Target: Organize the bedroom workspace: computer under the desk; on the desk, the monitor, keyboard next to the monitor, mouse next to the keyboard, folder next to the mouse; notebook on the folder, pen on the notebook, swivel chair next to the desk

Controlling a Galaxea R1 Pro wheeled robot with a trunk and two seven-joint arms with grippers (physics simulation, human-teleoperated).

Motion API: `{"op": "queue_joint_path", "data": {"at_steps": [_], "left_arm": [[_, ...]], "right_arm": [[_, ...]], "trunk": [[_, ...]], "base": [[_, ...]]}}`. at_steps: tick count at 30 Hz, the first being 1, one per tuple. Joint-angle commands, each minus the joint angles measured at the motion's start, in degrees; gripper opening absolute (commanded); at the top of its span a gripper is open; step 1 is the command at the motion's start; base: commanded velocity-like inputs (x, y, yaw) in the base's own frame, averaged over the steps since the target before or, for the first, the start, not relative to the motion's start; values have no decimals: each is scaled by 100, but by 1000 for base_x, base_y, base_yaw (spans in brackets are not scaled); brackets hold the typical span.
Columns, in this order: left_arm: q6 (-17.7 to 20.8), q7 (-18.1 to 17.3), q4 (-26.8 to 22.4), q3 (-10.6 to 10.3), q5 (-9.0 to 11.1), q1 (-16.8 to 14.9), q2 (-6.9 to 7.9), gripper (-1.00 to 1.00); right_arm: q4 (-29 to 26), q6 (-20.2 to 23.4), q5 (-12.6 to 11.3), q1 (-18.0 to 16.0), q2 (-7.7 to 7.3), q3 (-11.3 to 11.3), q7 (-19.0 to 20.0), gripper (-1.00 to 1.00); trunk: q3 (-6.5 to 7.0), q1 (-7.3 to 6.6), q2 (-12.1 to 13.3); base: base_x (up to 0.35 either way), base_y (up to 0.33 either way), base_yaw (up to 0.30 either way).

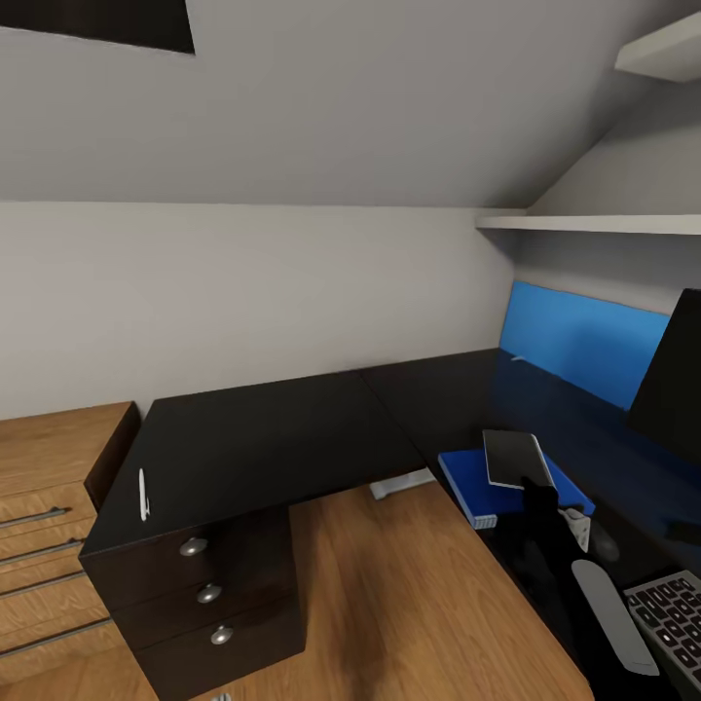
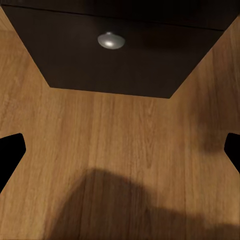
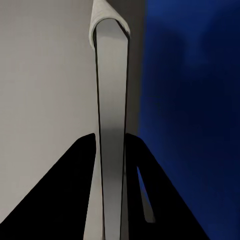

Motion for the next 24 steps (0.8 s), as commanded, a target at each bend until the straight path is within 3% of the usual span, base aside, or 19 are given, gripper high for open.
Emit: {"op": "queue_joint_path", "data": {"at_steps": [1, 11, 22, 23, 24], "left_arm": [[-37, 22, -8, -25, 43, -10, 6, 100], [-34, 22, -10, -25, 40, -10, -2, 100], [-37, 22, -10, -25, 38, -10, 2, 100], [-37, 22, -10, -25, 38, -10, 0, 100], [-37, 22, -10, -25, 38, -10, -1, 100]], "right_arm": [[-10, 8, -46, -2, -2, -4, -21, -100], [-4, 13, -43, -2, 2, -1, -23, -100], [-6, 14, -46, -2, 4, 12, -152, -100], [-6, 14, -46, -2, 4, 13, -156, 100], [-4, 14, -46, -2, 4, 13, -158, 100]], "trunk": [[12, -23, 38], [192, -243, 439], [192, -243, 439], [192, -243, 439], [192, -243, 439]], "base": [[0, 0, 0], [0, 0, 0], [0, 0, 0], [0, 0, 0], [0, 0, 0]]}}
